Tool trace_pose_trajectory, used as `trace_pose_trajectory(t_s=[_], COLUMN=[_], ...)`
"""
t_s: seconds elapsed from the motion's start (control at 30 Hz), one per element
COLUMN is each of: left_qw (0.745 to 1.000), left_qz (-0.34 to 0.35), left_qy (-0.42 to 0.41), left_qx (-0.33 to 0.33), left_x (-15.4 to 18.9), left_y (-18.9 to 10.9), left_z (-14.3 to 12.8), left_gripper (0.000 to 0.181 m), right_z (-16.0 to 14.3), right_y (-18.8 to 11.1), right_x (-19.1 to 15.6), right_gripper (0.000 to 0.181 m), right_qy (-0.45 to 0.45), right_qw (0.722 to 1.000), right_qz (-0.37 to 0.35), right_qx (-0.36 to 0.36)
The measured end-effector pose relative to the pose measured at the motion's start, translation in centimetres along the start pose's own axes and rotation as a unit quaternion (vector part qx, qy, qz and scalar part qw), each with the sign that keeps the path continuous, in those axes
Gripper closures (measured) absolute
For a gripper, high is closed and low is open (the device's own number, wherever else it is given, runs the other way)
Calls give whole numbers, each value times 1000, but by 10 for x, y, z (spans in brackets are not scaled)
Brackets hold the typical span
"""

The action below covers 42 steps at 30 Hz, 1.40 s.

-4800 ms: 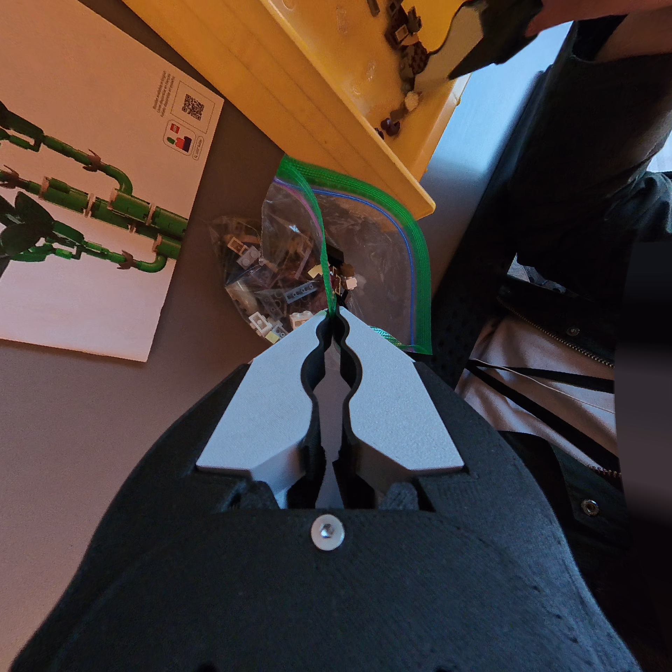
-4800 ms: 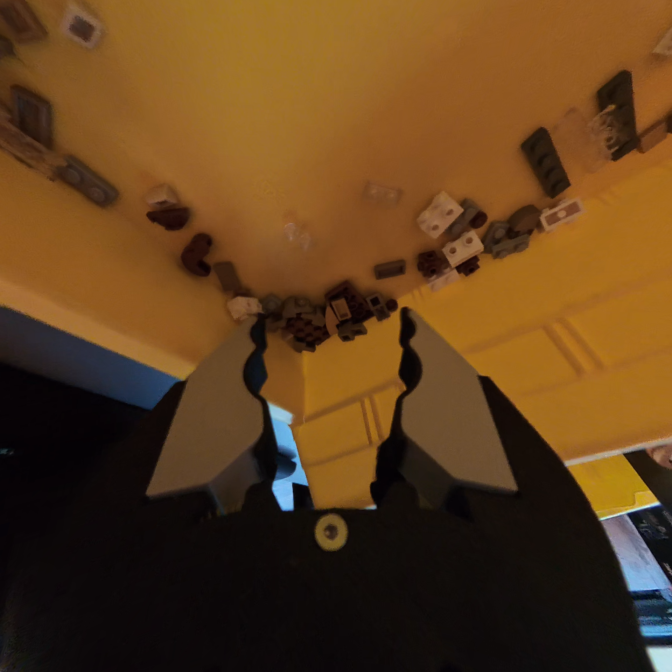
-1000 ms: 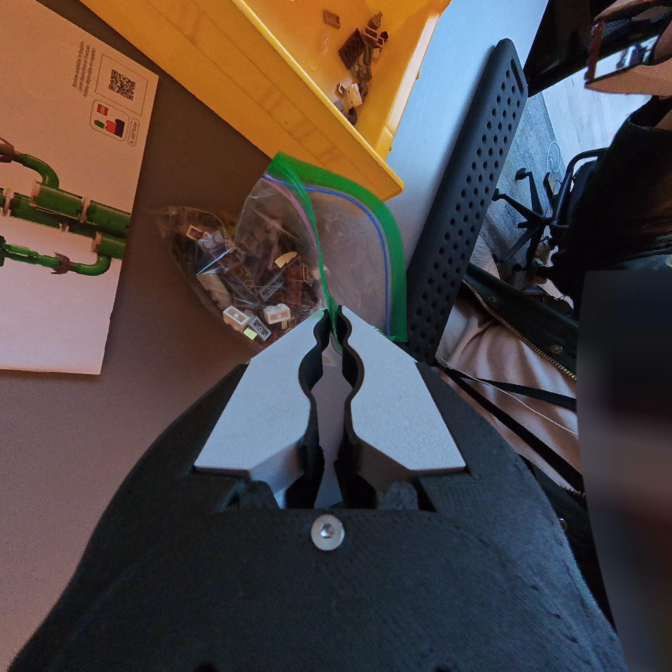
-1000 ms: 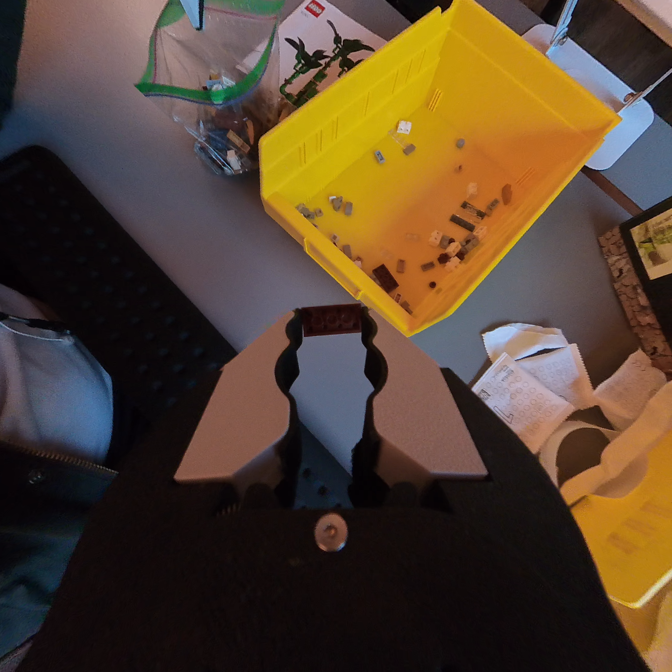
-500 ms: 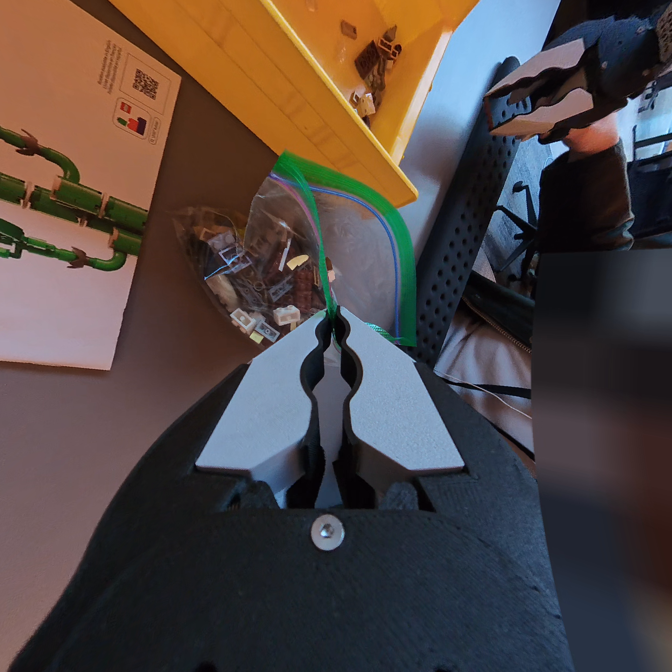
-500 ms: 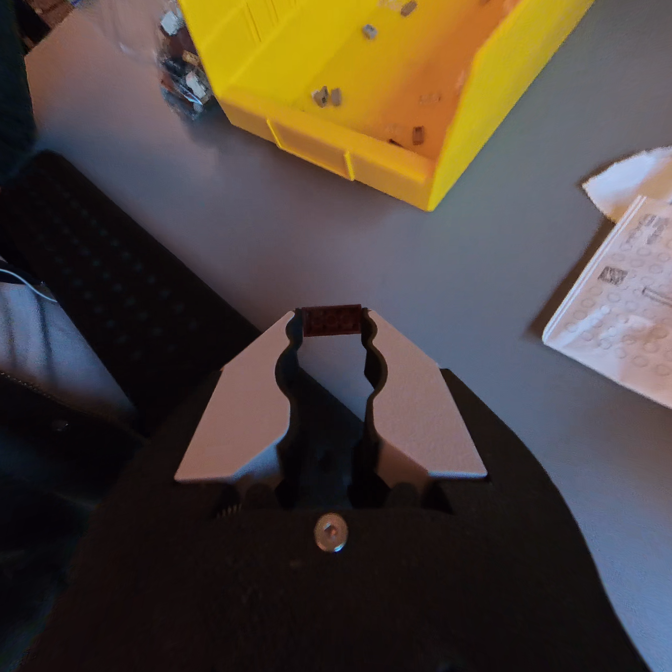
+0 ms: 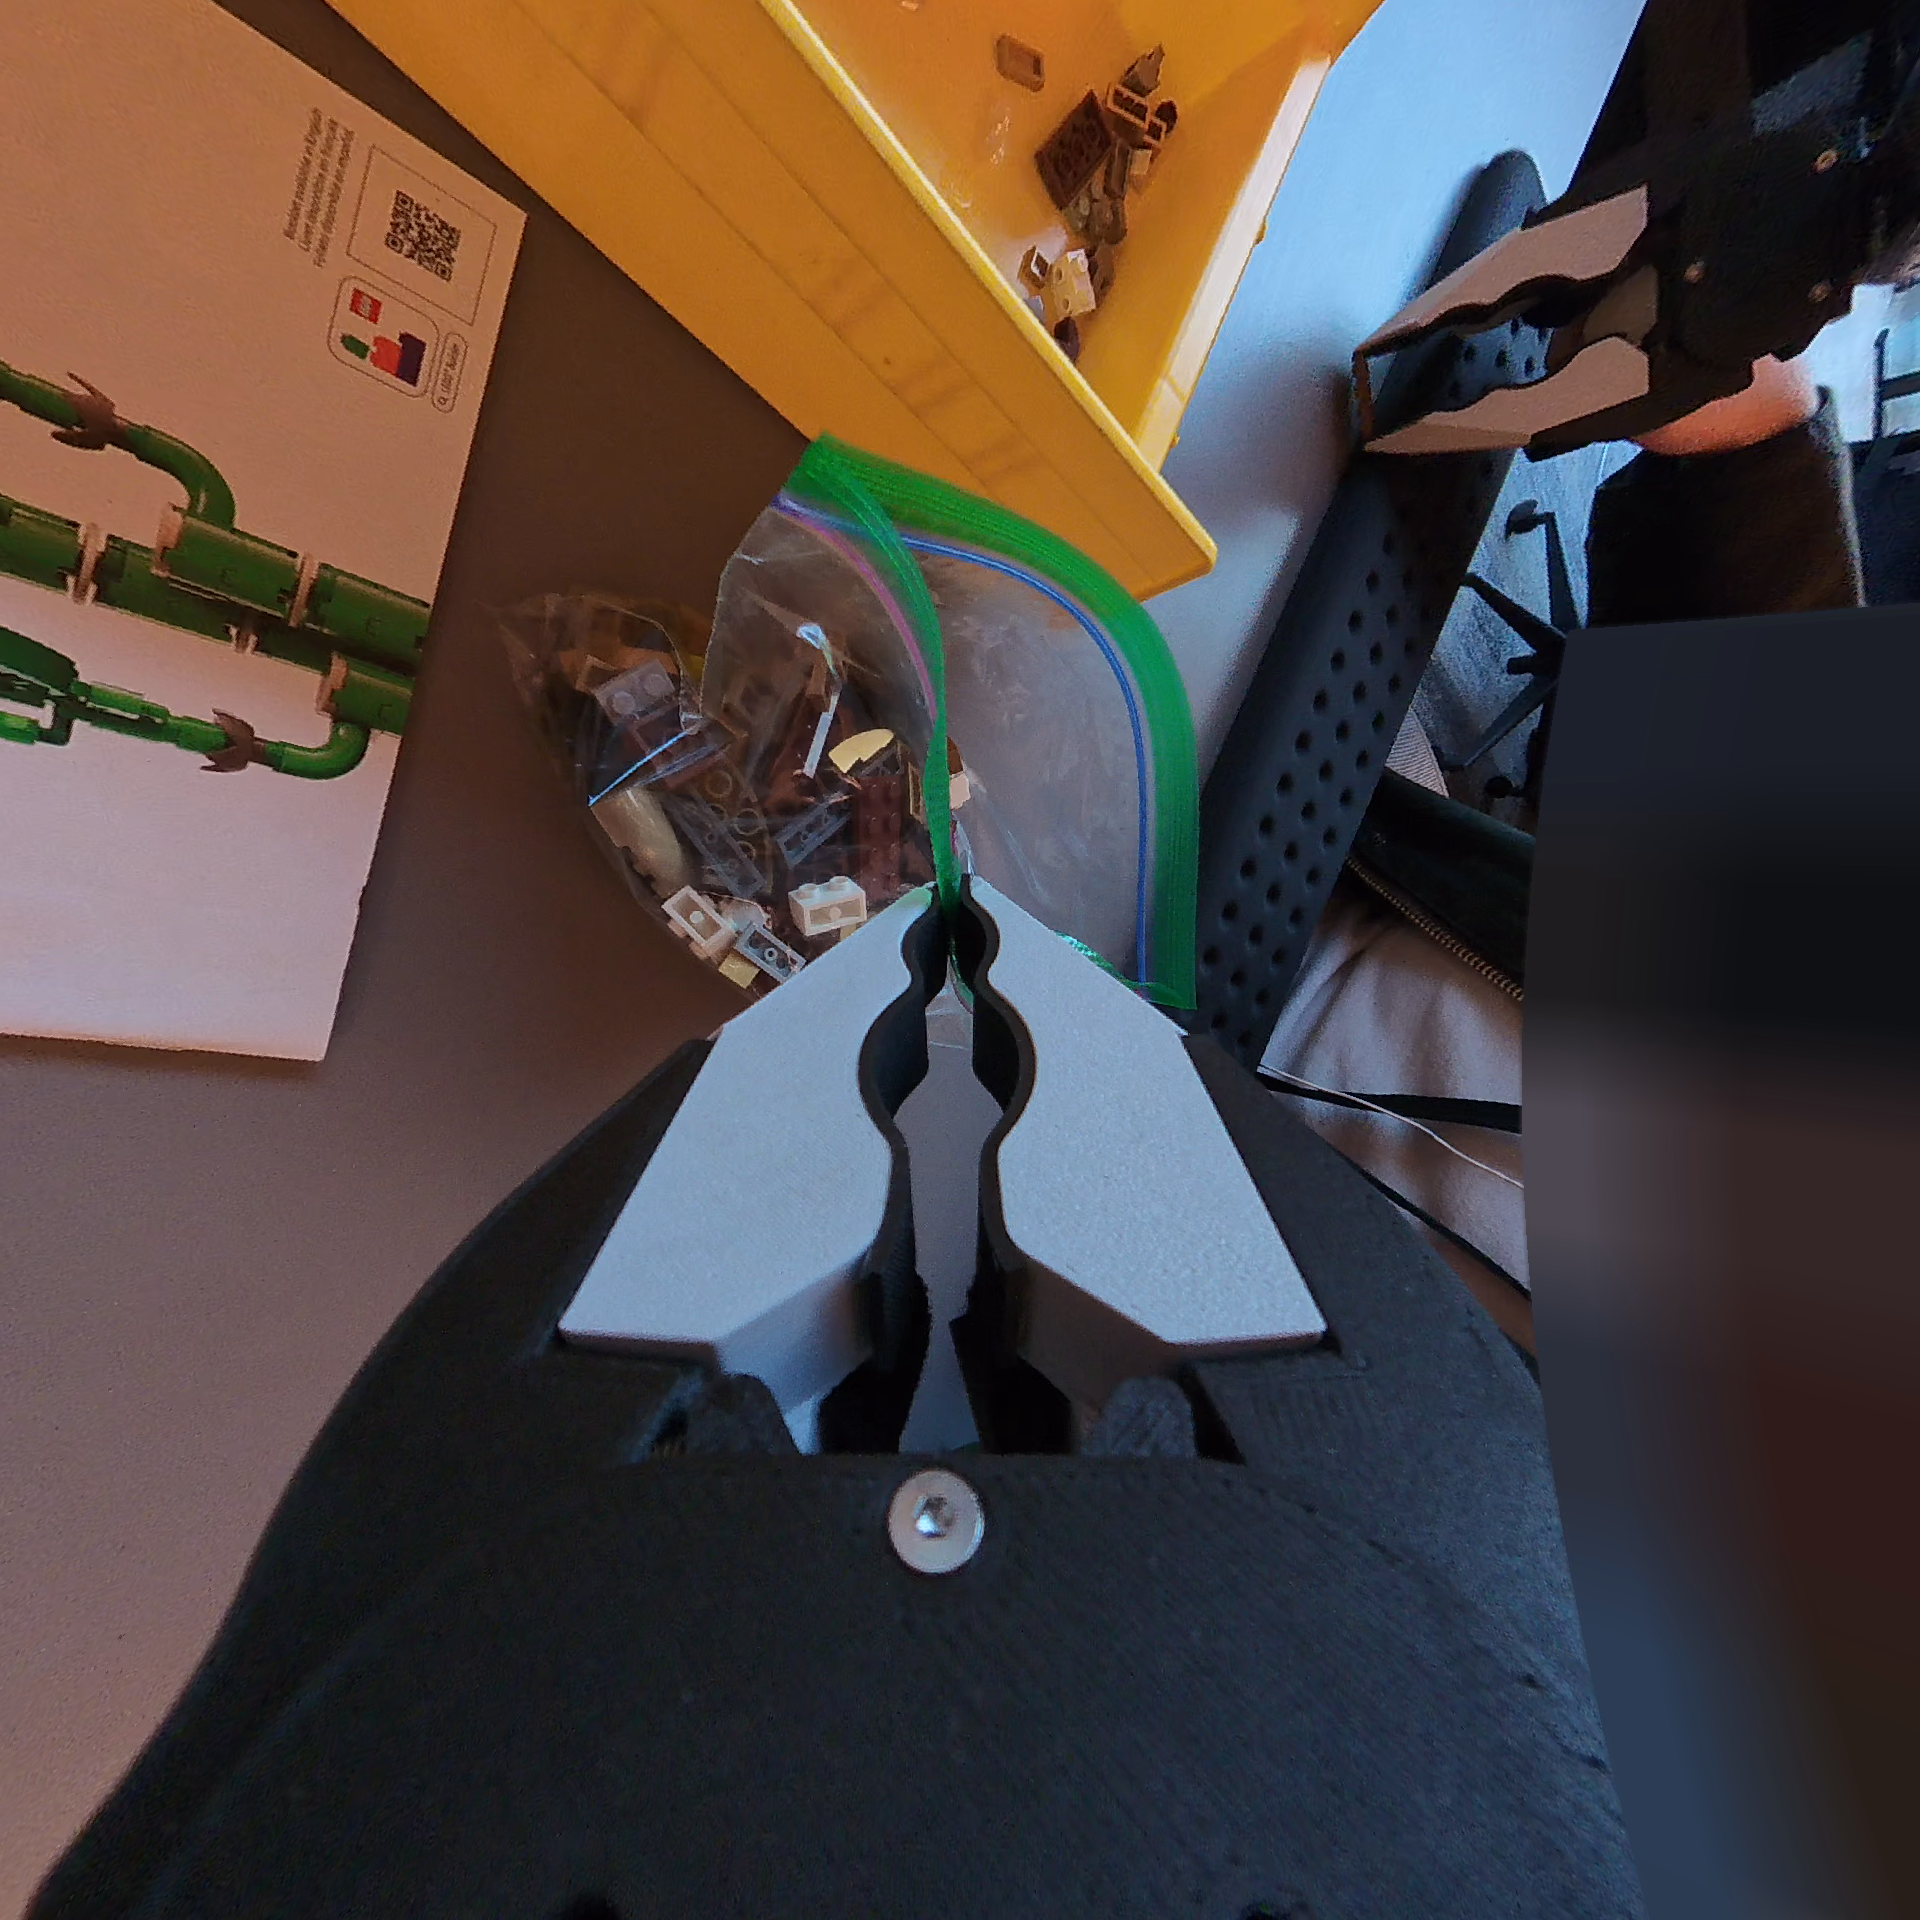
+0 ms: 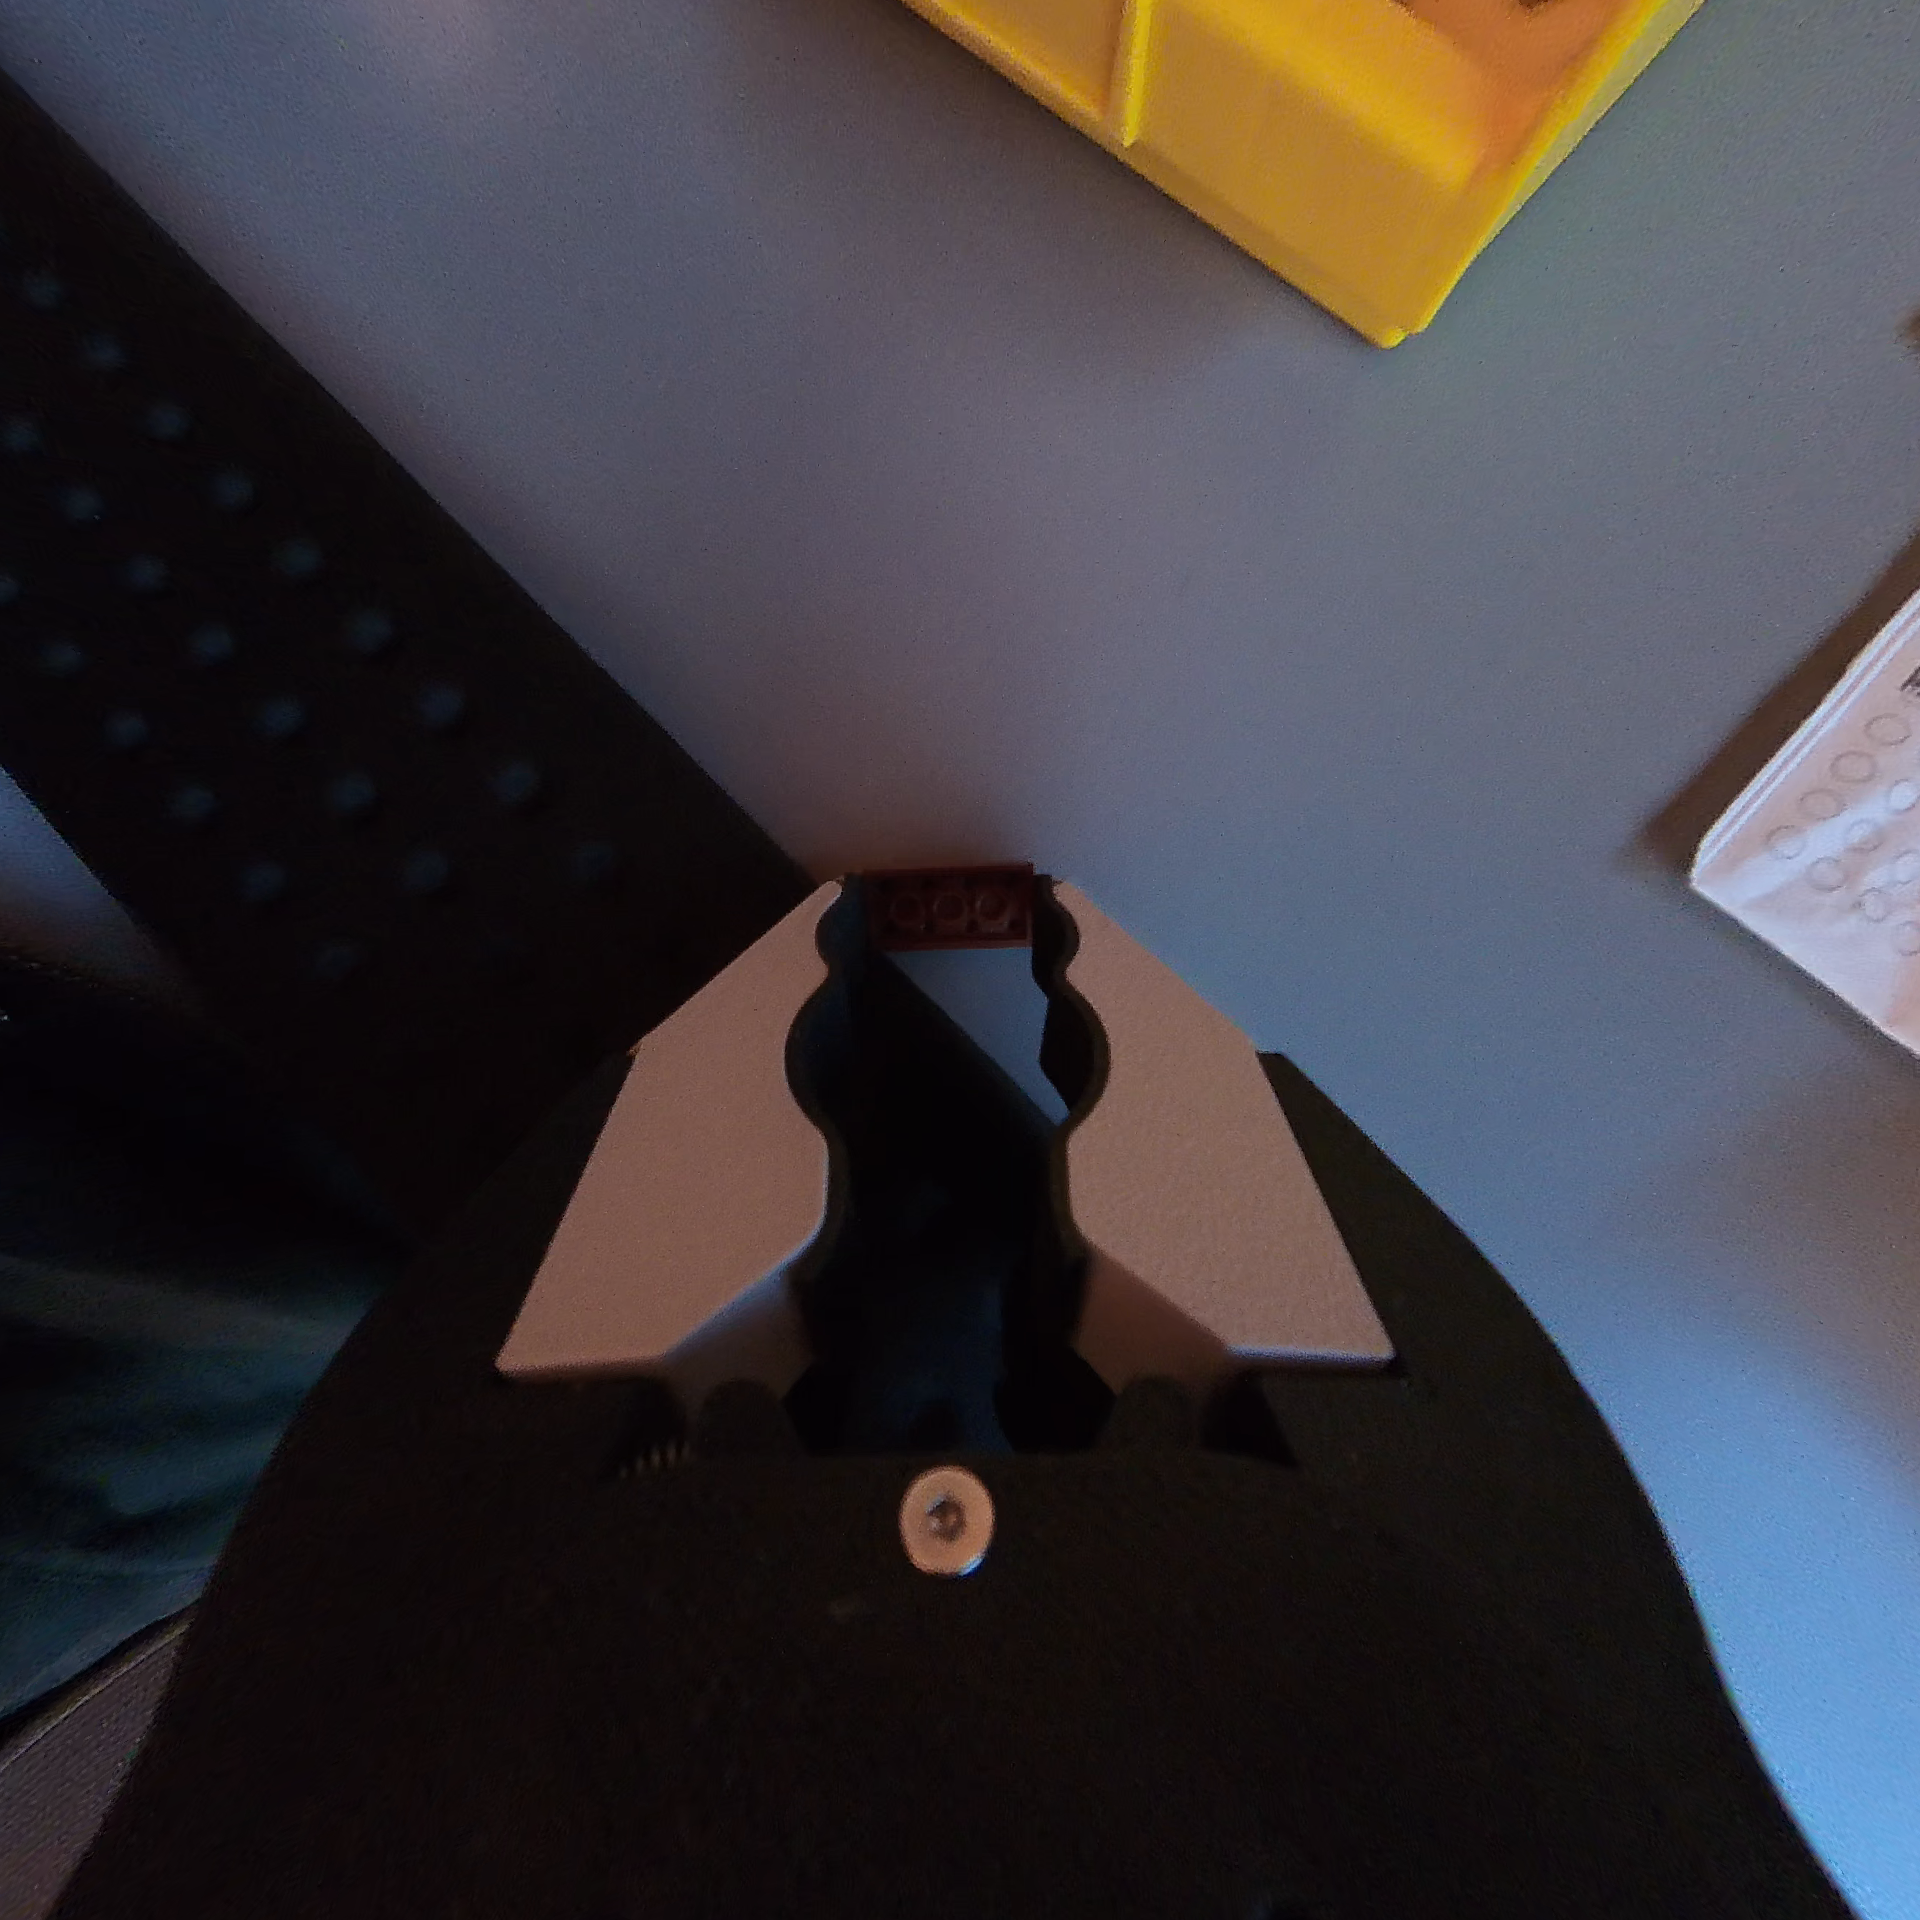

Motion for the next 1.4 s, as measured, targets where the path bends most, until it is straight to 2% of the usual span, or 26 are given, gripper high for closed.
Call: trace_pose_trajectory(t_s=[0.17,0.23,0.3,0.4,0.5,0.57,0.63,0.7,0.73,0.8,0.9,0.97,1.03,1.07,1.13,1.23,1.3,1.4], left_qw=[1000,1000,1000,1000,1000,1000,1000,1000,1000,1000,1000,1000,1000,1000,1000,1000,1000,1000], left_qz=[-2,-2,-1,2,7,8,8,7,7,4,-1,-2,-1,0,-1,-1,-3,-1], left_qy=[-1,0,0,4,7,7,6,5,5,3,0,-1,-1,-1,-2,-9,-7,-1], left_qx=[2,3,1,0,2,2,3,6,9,12,12,12,13,13,13,10,8,7], left_x=[0,0,1,2,4,4,4,3,3,2,1,0,0,0,-1,-3,-2,1], left_y=[-1,-1,0,0,-1,-2,-3,-5,-6,-7,-6,-7,-7,-7,-6,-4,-2,-2], left_z=[0,1,1,0,0,0,0,-1,-1,0,0,-1,0,0,0,1,1,1], left_gripper=[181,181,181,181,181,181,181,181,181,181,181,181,181,181,181,181,181,181], right_z=[2,17,62,158,239,277,294,292,291,290,273,240,188,156,80,-10,-47,-75], right_y=[0,1,-4,-13,5,29,62,90,95,83,39,15,2,-2,-9,-26,-35,-31], right_x=[-1,3,-7,-40,-83,-109,-124,-127,-129,-128,-120,-111,-102,-101,-106,-110,-111,-109], right_gripper=[149,149,149,150,149,150,149,149,147,139,139,138,137,148,178,181,181,181], right_qy=[-21,-48,-63,-111,-187,-220,-235,-246,-242,-223,-205,-210,-218,-214,-190,-76,-11,5], right_qw=[1000,998,992,962,936,928,932,940,940,936,928,933,946,953,958,956,952,954], right_qz=[-9,-30,-16,28,73,105,122,131,140,152,163,161,158,166,217,242,234,195], right_qx=[1,25,106,247,288,283,247,195,196,225,265,242,180,136,-4,-149,-197,-227])
Point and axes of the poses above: each gripper's, where its closed fingertips meet, y out along the fingers, z out of its top, x = y × z across the jaws, the point moved 5 cm from there along -y, back along the fingers, and after that the axes turned 8 degrees about y, right-handed, at the moved point
